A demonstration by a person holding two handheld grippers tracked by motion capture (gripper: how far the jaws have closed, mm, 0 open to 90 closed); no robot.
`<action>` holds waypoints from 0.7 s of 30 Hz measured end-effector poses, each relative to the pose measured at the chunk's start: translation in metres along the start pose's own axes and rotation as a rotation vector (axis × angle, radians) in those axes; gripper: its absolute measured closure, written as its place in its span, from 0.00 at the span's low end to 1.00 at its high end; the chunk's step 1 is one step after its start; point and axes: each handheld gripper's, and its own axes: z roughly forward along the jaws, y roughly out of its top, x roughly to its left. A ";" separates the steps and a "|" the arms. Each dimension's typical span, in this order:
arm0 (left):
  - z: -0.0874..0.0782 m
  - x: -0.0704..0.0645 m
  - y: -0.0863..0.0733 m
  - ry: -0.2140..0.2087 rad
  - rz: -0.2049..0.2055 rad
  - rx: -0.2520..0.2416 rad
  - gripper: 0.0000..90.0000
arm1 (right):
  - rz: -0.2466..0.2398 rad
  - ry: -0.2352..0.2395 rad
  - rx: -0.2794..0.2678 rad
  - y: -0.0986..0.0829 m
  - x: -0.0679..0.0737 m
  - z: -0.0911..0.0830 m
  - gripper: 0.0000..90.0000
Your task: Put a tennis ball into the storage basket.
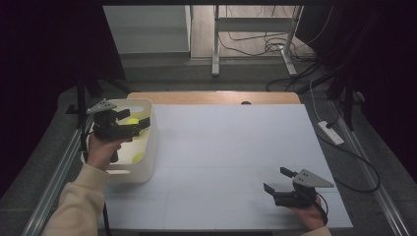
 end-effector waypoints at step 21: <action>-0.004 -0.036 -0.018 -0.133 0.095 0.001 0.09 | 0.001 0.003 -0.005 0.003 -0.002 0.003 0.13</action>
